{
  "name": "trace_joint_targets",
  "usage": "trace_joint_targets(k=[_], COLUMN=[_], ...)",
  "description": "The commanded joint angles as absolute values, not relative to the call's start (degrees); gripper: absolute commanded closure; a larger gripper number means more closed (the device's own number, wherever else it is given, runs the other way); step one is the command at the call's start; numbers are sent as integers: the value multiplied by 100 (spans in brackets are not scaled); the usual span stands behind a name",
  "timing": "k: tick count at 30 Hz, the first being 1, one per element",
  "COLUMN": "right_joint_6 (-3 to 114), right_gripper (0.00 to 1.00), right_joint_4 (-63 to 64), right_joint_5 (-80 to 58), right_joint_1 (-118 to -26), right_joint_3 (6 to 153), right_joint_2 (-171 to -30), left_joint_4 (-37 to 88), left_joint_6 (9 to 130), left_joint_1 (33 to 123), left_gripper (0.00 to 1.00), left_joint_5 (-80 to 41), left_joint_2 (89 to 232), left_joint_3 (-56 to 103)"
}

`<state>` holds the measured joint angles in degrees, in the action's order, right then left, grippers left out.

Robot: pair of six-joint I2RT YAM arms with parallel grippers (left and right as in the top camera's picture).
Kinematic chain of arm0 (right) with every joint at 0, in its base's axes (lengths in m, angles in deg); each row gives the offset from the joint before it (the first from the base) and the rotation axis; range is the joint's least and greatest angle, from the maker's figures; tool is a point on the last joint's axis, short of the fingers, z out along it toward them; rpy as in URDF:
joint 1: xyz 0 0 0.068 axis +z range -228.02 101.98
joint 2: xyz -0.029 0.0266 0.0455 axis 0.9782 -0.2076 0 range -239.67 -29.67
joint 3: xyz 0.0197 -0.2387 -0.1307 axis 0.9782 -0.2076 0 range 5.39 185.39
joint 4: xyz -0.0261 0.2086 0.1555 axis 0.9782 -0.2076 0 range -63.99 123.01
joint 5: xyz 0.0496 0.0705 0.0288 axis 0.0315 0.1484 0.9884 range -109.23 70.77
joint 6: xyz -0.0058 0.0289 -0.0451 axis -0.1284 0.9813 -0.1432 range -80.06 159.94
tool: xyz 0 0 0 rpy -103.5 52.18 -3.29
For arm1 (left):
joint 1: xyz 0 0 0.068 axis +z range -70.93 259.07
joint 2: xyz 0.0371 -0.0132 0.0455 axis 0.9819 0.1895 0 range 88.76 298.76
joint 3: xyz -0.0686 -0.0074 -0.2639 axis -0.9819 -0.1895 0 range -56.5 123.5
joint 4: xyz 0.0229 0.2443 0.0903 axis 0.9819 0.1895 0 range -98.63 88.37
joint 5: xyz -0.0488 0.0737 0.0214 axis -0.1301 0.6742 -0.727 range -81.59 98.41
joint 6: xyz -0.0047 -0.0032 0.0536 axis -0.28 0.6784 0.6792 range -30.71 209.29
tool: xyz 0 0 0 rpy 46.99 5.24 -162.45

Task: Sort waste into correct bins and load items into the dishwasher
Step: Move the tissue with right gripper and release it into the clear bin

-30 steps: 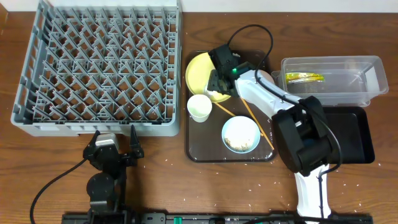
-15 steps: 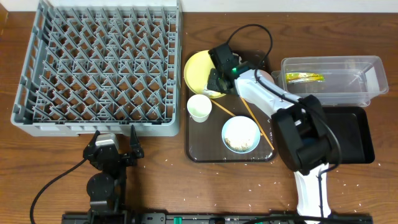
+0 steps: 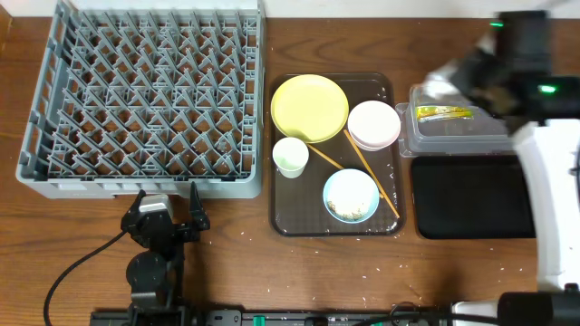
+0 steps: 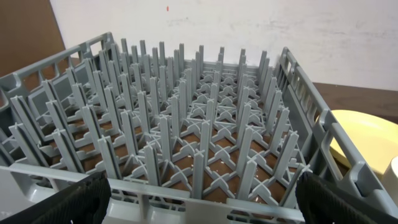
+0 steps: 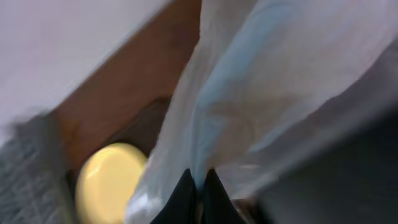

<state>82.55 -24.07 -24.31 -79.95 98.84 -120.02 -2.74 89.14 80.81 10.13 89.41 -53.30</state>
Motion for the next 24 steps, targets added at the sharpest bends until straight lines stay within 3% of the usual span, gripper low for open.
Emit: trace_joint_targets(k=[1, 7, 10, 11, 14, 19, 24], right_joint_6=[8719, 8902, 8362, 8157, 7825, 6856, 5916], right_gripper=[99, 98, 60, 51, 40, 34, 34], right_joint_4=[-2501, -1496, -658, -403, -154, -64, -656], right_joint_5=[-2669, -2678, -2702, -2684, -2453, -1388, -162], right_joint_1=[-8518, -8872, -8872, -8872, -8870, -8828, -8515], right_joint_3=[9534, 8531, 8157, 8072, 8052, 8290, 8686], right_joint_2=[-12351, -12647, -12758, -12786, -12797, -12553, -12137], left_joint_4=[-211, -211, -211, -211, -211, -211, -211], left_joint_6=[8949, 8949, 8949, 8949, 8949, 8949, 8949], left_joint_1=[8105, 8103, 8105, 8105, 8105, 8105, 8105], left_gripper=[5, 5, 5, 5, 5, 5, 5], left_joint_5=[1076, 1076, 1076, 1076, 1078, 1076, 1078], left_joint_2=[8917, 8917, 8917, 8917, 8917, 8917, 8917], left_joint_3=[-5505, -5505, -5505, -5505, -5505, -5505, -5505])
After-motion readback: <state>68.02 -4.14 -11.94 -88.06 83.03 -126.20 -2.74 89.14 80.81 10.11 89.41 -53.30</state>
